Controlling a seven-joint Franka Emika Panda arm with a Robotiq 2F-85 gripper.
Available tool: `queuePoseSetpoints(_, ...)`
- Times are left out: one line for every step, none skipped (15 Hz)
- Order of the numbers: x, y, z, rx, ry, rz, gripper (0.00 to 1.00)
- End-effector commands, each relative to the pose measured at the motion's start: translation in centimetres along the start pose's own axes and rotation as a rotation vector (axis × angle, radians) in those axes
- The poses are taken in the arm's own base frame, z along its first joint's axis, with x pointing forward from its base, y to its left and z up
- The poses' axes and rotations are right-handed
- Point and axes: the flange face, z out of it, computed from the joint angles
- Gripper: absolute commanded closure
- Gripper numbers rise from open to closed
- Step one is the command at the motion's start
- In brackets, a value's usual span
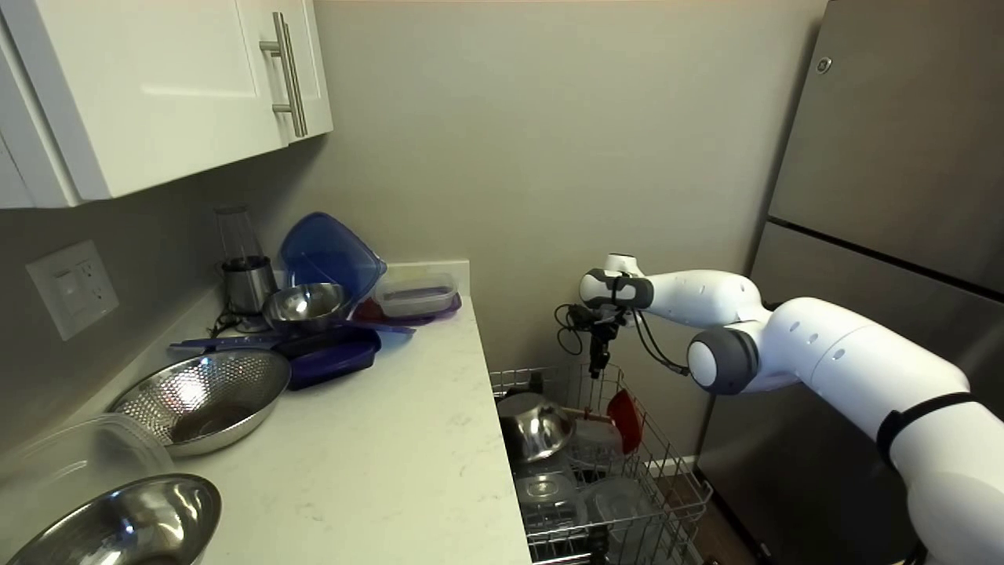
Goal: Pick up the wooden spoon from the counter and put it in the dishwasher.
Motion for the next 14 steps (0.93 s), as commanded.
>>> queuePoseSetpoints(-0.15, -0.11, 0.24, 0.021, 0.019, 0.013, 0.33)
queuePoseSetpoints(-0.15, -0.11, 0.24, 0.022, 0.02, 0.013, 0.27)
queuePoseSetpoints(-0.14, -0.11, 0.23, 0.022, 0.021, 0.013, 0.2)
queuePoseSetpoints(-0.15, -0.1, 0.24, 0.021, 0.023, 0.013, 0.14)
queuePoseSetpoints(-0.14, -0.08, 0.26, 0.02, 0.024, 0.013, 0.07)
queuePoseSetpoints(-0.14, -0.08, 0.26, 0.02, 0.025, 0.013, 0.02)
queuePoseSetpoints(-0.15, -0.07, 0.16, 0.02, 0.03, 0.014, 0.0)
queuePoseSetpoints(-0.14, -0.08, 0.15, 0.021, 0.031, 0.013, 0.0)
queuePoseSetpoints(0.0, -0.01, -0.16, 0.003, 0.011, -0.004, 0.07)
queuePoseSetpoints(0.0, -0.01, -0.16, 0.003, 0.013, -0.004, 0.0)
queuePoseSetpoints(-0.01, -0.01, -0.15, 0.003, 0.014, -0.004, 0.0)
queuePoseSetpoints(-0.01, 0.0, -0.15, 0.004, 0.015, -0.005, 0.0)
queuePoseSetpoints(-0.02, 0.0, -0.15, 0.004, 0.015, -0.005, 0.0)
queuePoseSetpoints(-0.02, 0.0, -0.15, 0.004, 0.015, -0.005, 0.0)
